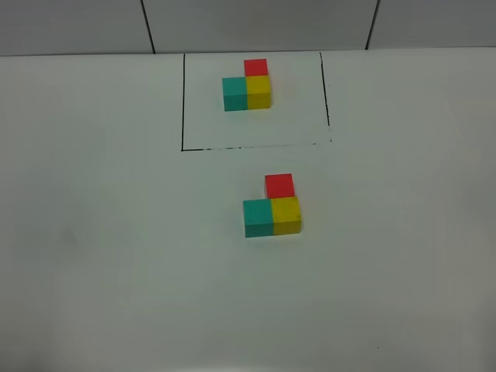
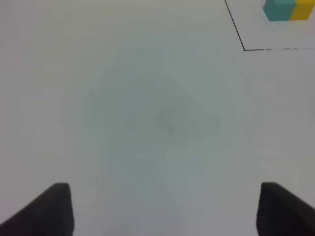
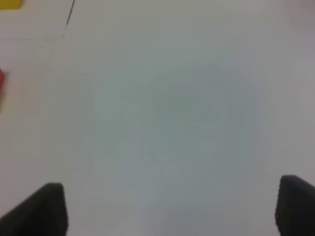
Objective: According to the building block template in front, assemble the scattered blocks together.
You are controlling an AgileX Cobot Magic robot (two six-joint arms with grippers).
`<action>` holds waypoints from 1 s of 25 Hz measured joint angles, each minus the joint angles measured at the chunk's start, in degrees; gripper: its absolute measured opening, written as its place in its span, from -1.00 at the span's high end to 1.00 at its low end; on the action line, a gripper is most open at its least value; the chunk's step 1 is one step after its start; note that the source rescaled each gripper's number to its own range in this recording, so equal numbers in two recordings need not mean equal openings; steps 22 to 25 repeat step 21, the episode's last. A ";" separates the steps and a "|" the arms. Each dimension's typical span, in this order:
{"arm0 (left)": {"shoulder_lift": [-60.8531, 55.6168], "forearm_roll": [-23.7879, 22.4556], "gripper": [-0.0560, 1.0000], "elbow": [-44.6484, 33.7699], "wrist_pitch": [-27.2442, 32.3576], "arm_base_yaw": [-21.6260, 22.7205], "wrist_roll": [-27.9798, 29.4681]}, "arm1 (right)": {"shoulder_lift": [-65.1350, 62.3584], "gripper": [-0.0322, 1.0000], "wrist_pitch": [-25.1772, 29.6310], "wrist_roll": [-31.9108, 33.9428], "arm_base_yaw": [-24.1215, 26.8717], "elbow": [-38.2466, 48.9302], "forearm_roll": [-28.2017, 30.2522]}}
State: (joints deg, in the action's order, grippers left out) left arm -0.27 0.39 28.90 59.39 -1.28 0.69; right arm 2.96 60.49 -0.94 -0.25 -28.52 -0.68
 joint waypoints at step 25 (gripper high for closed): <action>0.00 0.00 -0.60 0.00 0.00 0.00 0.00 | 0.00 -0.48 0.00 0.00 0.00 0.00 0.00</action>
